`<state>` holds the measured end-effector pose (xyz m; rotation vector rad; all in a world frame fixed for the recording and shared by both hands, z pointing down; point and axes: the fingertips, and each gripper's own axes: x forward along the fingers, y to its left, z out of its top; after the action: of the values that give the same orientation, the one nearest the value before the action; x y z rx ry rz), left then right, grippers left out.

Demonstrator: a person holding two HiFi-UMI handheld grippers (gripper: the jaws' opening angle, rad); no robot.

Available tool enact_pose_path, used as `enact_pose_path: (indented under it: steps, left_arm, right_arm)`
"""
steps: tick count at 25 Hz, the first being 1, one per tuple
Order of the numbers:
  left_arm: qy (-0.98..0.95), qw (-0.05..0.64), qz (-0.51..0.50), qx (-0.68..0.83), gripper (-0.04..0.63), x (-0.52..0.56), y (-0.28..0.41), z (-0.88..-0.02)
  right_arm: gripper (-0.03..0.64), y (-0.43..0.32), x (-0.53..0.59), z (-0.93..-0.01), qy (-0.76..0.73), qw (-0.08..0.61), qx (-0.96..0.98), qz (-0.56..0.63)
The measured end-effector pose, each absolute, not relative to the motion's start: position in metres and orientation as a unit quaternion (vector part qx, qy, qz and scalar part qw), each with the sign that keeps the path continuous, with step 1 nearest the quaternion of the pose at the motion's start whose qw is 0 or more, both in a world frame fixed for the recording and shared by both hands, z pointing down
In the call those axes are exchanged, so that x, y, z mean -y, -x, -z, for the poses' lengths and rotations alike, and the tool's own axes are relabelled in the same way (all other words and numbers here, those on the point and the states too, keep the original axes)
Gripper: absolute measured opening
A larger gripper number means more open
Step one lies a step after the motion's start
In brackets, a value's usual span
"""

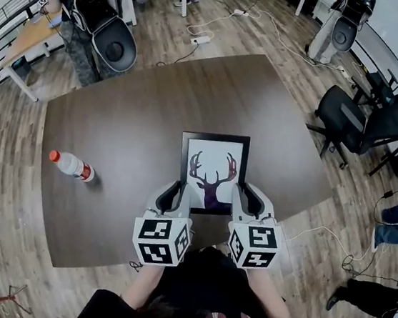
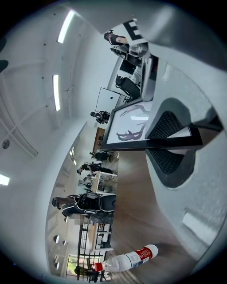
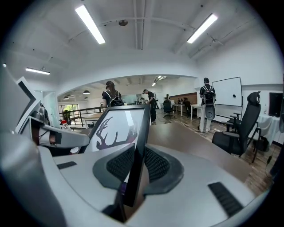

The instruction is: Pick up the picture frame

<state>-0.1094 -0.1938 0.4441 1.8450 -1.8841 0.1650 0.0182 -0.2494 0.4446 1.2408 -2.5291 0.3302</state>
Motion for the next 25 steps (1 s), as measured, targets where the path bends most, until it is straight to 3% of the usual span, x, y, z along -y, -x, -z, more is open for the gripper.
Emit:
enact_pose_path:
  steps: [25]
  left_arm:
    - [-0.682, 0.240, -0.060, 0.688, 0.075, 0.1945, 0.1088, -0.4442]
  right_arm:
    - [0.075, -0.0186, 0.2501, -0.4455, -0.438, 0.148, 0.880, -0.108]
